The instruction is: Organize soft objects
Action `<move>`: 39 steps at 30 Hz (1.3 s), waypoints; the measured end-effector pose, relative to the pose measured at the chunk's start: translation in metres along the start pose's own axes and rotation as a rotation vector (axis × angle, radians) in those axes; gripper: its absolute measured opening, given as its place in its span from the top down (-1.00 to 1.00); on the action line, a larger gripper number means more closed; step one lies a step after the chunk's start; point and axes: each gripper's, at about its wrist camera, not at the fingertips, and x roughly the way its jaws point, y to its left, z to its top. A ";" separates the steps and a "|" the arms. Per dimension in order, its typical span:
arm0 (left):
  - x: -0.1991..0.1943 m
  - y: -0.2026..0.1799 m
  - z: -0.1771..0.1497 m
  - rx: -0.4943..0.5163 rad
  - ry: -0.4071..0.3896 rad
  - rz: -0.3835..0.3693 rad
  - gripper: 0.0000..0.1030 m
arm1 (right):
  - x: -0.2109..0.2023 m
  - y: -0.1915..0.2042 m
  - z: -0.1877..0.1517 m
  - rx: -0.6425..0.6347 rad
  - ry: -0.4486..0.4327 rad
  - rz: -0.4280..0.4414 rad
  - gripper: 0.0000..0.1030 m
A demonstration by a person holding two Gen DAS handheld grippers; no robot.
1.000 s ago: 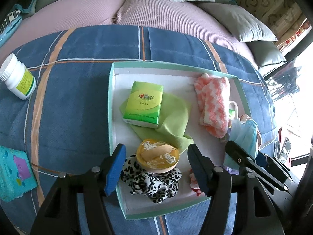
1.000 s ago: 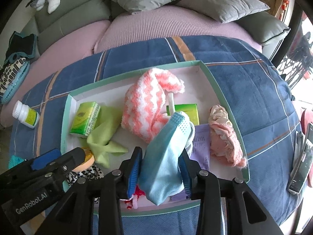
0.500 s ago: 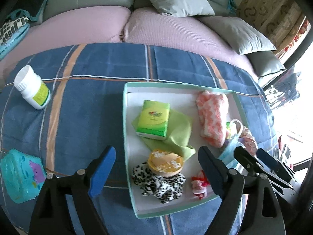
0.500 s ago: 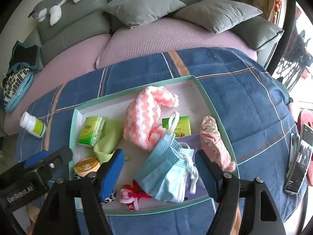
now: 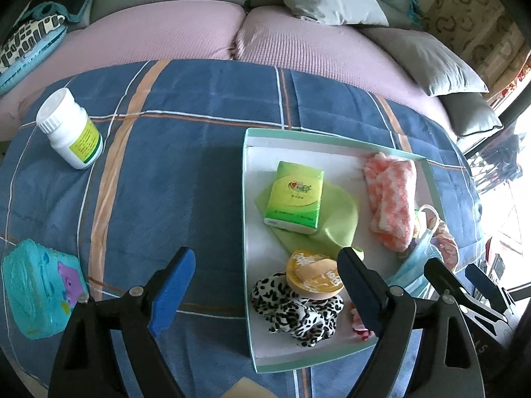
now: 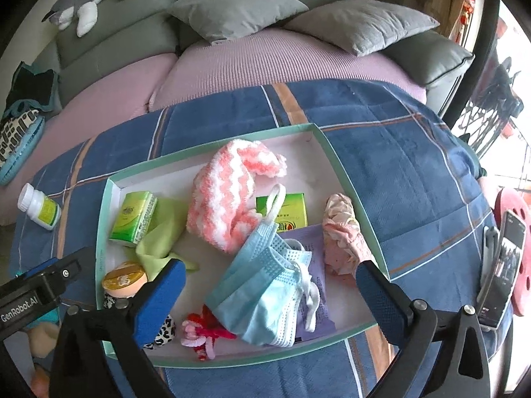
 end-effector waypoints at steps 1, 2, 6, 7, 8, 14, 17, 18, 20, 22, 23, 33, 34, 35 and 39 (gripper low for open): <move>0.000 0.000 0.000 -0.001 0.001 0.002 -0.71 | 0.000 0.000 0.000 0.000 0.001 0.000 -1.00; 0.001 0.000 0.000 -0.001 0.002 0.004 -0.71 | 0.001 0.000 -0.001 -0.002 0.003 -0.003 -1.00; 0.002 0.001 0.000 -0.002 0.003 0.008 -0.71 | 0.002 0.000 -0.002 -0.009 0.012 -0.012 -1.00; 0.001 0.001 0.000 -0.002 0.003 0.008 -0.71 | 0.003 0.000 -0.002 -0.012 0.015 -0.013 -1.00; 0.001 0.002 0.000 -0.002 0.002 0.008 -0.71 | 0.003 0.000 -0.003 -0.014 0.016 -0.015 -1.00; -0.005 0.006 -0.006 -0.008 -0.009 0.007 -0.71 | 0.002 0.000 -0.007 -0.021 0.017 -0.020 -1.00; -0.011 0.010 -0.012 -0.014 -0.017 0.015 -0.71 | 0.000 0.002 -0.012 -0.031 0.018 -0.021 -1.00; -0.013 0.011 -0.015 -0.014 -0.020 0.018 -0.71 | -0.001 0.002 -0.015 -0.036 0.017 -0.021 -1.00; -0.019 0.013 -0.021 -0.013 -0.027 0.021 -0.71 | -0.004 0.003 -0.020 -0.046 0.018 -0.019 -1.00; -0.025 0.016 -0.029 -0.015 -0.034 0.019 -0.71 | -0.006 0.003 -0.024 -0.053 0.020 -0.019 -1.00; -0.028 0.017 -0.033 -0.016 -0.035 0.018 -0.71 | -0.007 0.003 -0.027 -0.056 0.023 -0.019 -1.00; -0.042 0.039 -0.069 -0.055 -0.019 0.021 -0.71 | -0.025 0.005 -0.055 -0.081 0.036 -0.021 -1.00; -0.044 0.040 -0.073 -0.057 -0.021 0.021 -0.71 | -0.027 0.005 -0.059 -0.083 0.035 -0.020 -1.00; -0.046 0.042 -0.077 -0.057 -0.022 0.020 -0.71 | -0.029 0.005 -0.061 -0.083 0.035 -0.019 -1.00; -0.054 0.051 -0.092 -0.068 -0.028 0.031 -0.71 | -0.035 0.007 -0.074 -0.096 0.044 -0.022 -1.00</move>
